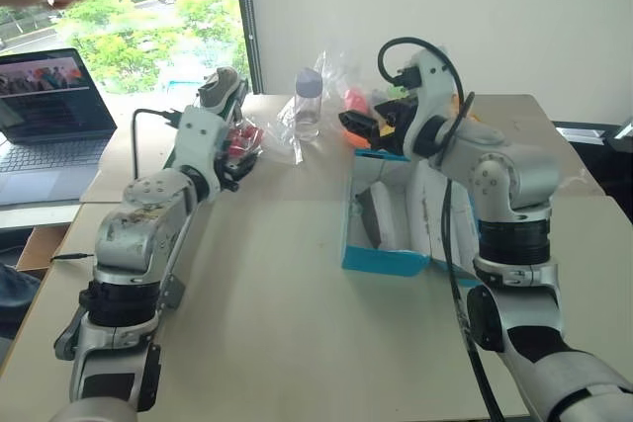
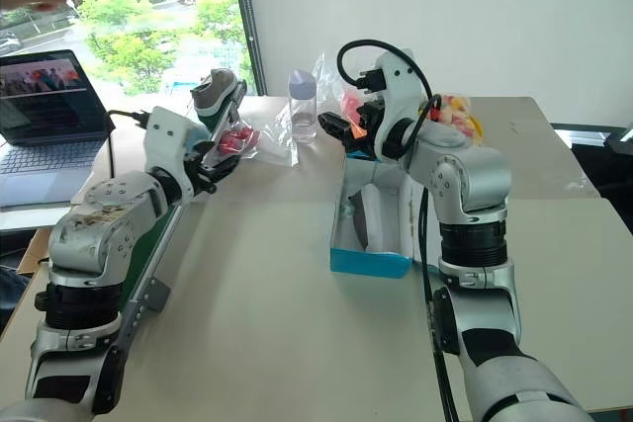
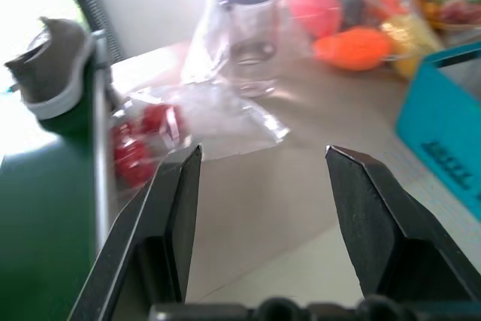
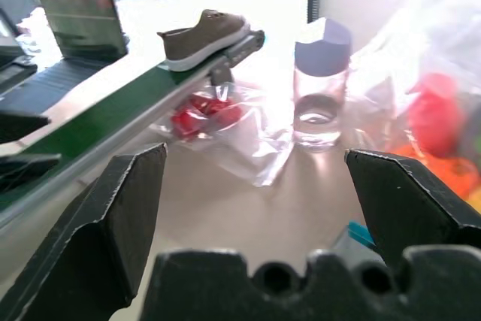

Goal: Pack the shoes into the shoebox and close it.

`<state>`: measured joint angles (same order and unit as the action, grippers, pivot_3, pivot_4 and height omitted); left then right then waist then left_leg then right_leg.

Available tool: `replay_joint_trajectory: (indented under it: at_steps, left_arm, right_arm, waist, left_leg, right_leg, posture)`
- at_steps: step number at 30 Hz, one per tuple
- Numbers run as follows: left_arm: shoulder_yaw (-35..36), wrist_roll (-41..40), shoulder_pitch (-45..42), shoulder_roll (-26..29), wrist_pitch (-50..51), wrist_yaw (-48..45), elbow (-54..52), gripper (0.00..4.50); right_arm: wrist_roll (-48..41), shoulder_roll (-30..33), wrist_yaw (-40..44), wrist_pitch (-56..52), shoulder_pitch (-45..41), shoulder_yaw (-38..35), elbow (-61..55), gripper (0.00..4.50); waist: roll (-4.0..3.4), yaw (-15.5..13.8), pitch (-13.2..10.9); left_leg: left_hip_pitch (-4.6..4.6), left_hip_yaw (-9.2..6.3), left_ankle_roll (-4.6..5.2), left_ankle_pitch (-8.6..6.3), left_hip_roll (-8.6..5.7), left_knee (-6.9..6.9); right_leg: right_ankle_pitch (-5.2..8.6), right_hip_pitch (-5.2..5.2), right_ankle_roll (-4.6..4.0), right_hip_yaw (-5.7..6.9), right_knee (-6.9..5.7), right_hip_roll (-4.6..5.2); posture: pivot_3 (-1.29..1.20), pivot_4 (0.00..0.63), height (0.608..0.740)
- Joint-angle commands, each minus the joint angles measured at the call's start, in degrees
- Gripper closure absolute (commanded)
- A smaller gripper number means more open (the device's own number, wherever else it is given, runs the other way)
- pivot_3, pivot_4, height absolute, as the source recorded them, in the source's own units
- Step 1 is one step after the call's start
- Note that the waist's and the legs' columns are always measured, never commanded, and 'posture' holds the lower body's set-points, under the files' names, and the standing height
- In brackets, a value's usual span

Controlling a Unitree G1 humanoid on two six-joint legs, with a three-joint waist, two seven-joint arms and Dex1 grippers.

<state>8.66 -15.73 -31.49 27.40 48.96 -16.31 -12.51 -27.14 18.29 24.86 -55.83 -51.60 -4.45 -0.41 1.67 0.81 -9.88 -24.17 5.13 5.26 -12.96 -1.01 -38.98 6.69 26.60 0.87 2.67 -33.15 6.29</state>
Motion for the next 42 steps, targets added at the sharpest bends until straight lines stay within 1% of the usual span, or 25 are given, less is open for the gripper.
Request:
replay_joint_trajectory:
  at_steps: [1, 5, 8, 10, 12, 13, 14, 15, 16, 17, 23, 28, 33, 38, 42]
  left_arm:
    - [5.07, 1.83, 2.42, -1.66, -0.16, 6.06, -2.09, 1.71]
    - [7.24, 1.89, 6.31, -3.41, -1.09, 8.27, -3.98, 1.71]
    - [8.85, 2.35, 9.38, -3.75, -3.71, 8.81, -3.51, 1.71]
    - [10.02, 2.42, 10.85, -3.79, -5.67, 8.85, -2.7, 1.71]
    - [12.46, 1.2, 11.92, -4.31, -7.57, 8.56, -1.31, 1.21]
    - [13.02, 1.31, 12.79, -3.93, -8.34, 8.28, -0.65, 1.08]
    - [13.23, 1.75, 13.43, -3.5, -9.29, 8.13, -0.09, 0.81]
    - [13.61, 1.67, 13.74, -3.54, -9.88, 8.03, 0.24, 0.39]
    - [13.93, 1.66, 13.96, -3.57, -10.41, 8.09, 0.66, 0.13]
    - [14.13, 1.72, 14.11, -3.55, -11.01, 8.1, 1.06, 0.04]
    - [14.87, 0.65, 14.07, -3.75, -14.34, 6.6, 5.19, 0.04]
    - [13.35, 1.21, 14.57, -2.74, -16.18, 4.38, 9.09, 0.04]
    - [13.25, 1.19, 15.22, -2.4, -16.73, 3.1, 11.32, 0.04]
    - [11.58, 1.2, 15.41, -1.72, -17.43, 0.9, 14.19, 0.04]
    - [11.61, 0.52, 15.21, -2.17, -16.96, 0.54, 15.32, 0.04]
  right_arm:
    - [-3.29, 0.07, 6.35, 2.91, 1.69, 1.19, -3.81, 0.05]
    - [-3.63, -0.03, 11.56, 6.28, 4.41, 3.77, -4.5, 0.05]
    - [-3.96, 0.32, 15.48, 8.76, 6.23, 5.6, -5.07, 0.05]
    - [-3.8, 0.69, 17.04, 9.84, 6.91, 6.31, -5.12, 0.05]
    - [-3.51, 0.79, 17.53, 10.6, 7.19, 6.49, -4.9, 0.0]
    - [-3.36, 0.83, 17.73, 11.01, 7.37, 6.55, -4.76, 0.0]
    - [-3.03, 0.99, 18.01, 11.51, 7.57, 6.83, -4.65, 0.0]
    - [-2.7, 1.13, 18.24, 12.02, 7.8, 7.12, -4.65, 0.0]
    - [-2.38, 1.27, 18.45, 12.45, 8.02, 7.44, -4.63, 0.0]
    - [-2.2, 1.45, 18.68, 12.61, 8.24, 7.75, -4.68, 0.0]
    - [-1.39, 2.18, 19.63, 13.25, 9.07, 9.23, -5.04, 0.0]
    - [-0.64, 2.4, 19.0, 13.6, 9.2, 9.55, -5.17, 0.0]
    - [-0.79, 2.68, 18.58, 12.83, 9.44, 9.14, -5.89, 0.0]
    - [-1.37, 3.17, 18.24, 11.71, 9.63, 8.82, -7.17, 0.0]
    - [-1.54, 3.6, 17.92, 11.32, 9.49, 8.62, -7.73, 0.0]
  waist:
    - [0.0, -0.06, 0.0]
    - [0.0, -0.12, 0.0]
    - [0.0, -0.1, 0.0]
    - [0.0, -0.09, 0.0]
    - [0.0, -0.1, 0.0]
    - [0.01, -0.11, 0.0]
    - [0.01, -0.11, 0.01]
    - [0.01, -0.1, 0.01]
    - [0.01, -0.1, 0.01]
    - [0.01, -0.1, 0.01]
    - [0.02, -0.23, 0.01]
    - [0.02, -0.17, 0.02]
    - [0.03, -0.15, 0.02]
    - [0.03, -0.23, 0.02]
    - [0.02, -0.34, 0.02]
  left_leg:
    - [0.0, -0.01, 0.0, 0.0, 0.0, 0.0]
    - [-0.02, -0.03, -0.06, 0.01, -0.01, 0.01]
    - [0.0, -0.03, -0.47, -0.22, -0.01, 0.01]
    - [0.0, -0.02, -0.49, -0.23, -0.01, 0.01]
    - [0.0, -0.01, -0.53, -0.22, -0.01, 0.01]
    - [0.0, -0.02, -0.55, -0.21, -0.02, 0.0]
    - [0.01, -0.01, -0.57, -0.2, -0.01, 0.0]
    - [0.02, -0.01, -0.59, -0.2, 0.0, 0.0]
    - [0.03, -0.01, -0.6, -0.2, 0.0, 0.0]
    - [0.04, -0.02, -0.61, -0.2, 0.0, 0.0]
    - [0.02, -0.01, -0.63, -0.2, -0.01, 0.0]
    - [0.02, -0.01, -0.63, -0.2, 0.02, 0.0]
    - [0.02, -0.02, -0.63, -0.2, 0.01, 0.0]
    - [0.02, -0.02, -0.64, -0.2, 0.02, 0.0]
    - [0.03, -0.02, -0.65, -0.21, 0.02, 0.0]
  right_leg:
    - [-0.01, 0.0, -0.01, 0.01, 0.0, 0.01]
    - [-0.02, 0.03, -0.03, 0.05, 0.0, 0.06]
    - [-0.02, 0.04, -0.04, 0.07, -0.01, 0.08]
    - [-0.03, 0.06, -0.05, 0.07, -0.02, 0.09]
    - [-0.05, 0.07, -0.07, 0.08, -0.03, 0.1]
    - [-0.06, 0.08, -0.09, 0.08, -0.03, 0.12]
    - [-0.08, 0.08, -0.11, 0.09, -0.03, 0.12]
    - [-0.09, 0.08, -0.12, 0.09, -0.03, 0.12]
    - [-0.09, 0.08, -0.13, 0.09, -0.03, 0.13]
    - [-0.09, 0.08, -0.13, 0.1, -0.04, 0.13]
    - [-0.1, 0.08, -0.14, 0.13, -0.03, 0.17]
    - [-0.1, 0.1, -0.15, 0.14, -0.03, 0.15]
    - [-0.11, 0.1, -0.15, 0.14, -0.03, 0.16]
    - [-0.11, 0.12, -0.16, 0.15, -0.03, 0.18]
    - [-0.11, 0.11, -0.16, 0.14, -0.03, 0.24]
  posture:
    - [0.0, 0.15, 0.74]
    - [0.0, 0.15, 0.74]
    - [0.0, 0.15, 0.74]
    - [0.0, 0.15, 0.74]
    - [0.0, 0.15, 0.74]
    - [0.0, 0.15, 0.74]
    - [0.0, 0.15, 0.74]
    - [0.0, 0.15, 0.74]
    - [0.0, 0.15, 0.74]
    - [0.0, 0.15, 0.74]
    - [0.0, 0.15, 0.74]
    - [0.0, 0.15, 0.74]
    - [0.0, 0.15, 0.74]
    - [0.0, 0.15, 0.74]
    - [0.0, 0.15, 0.74]
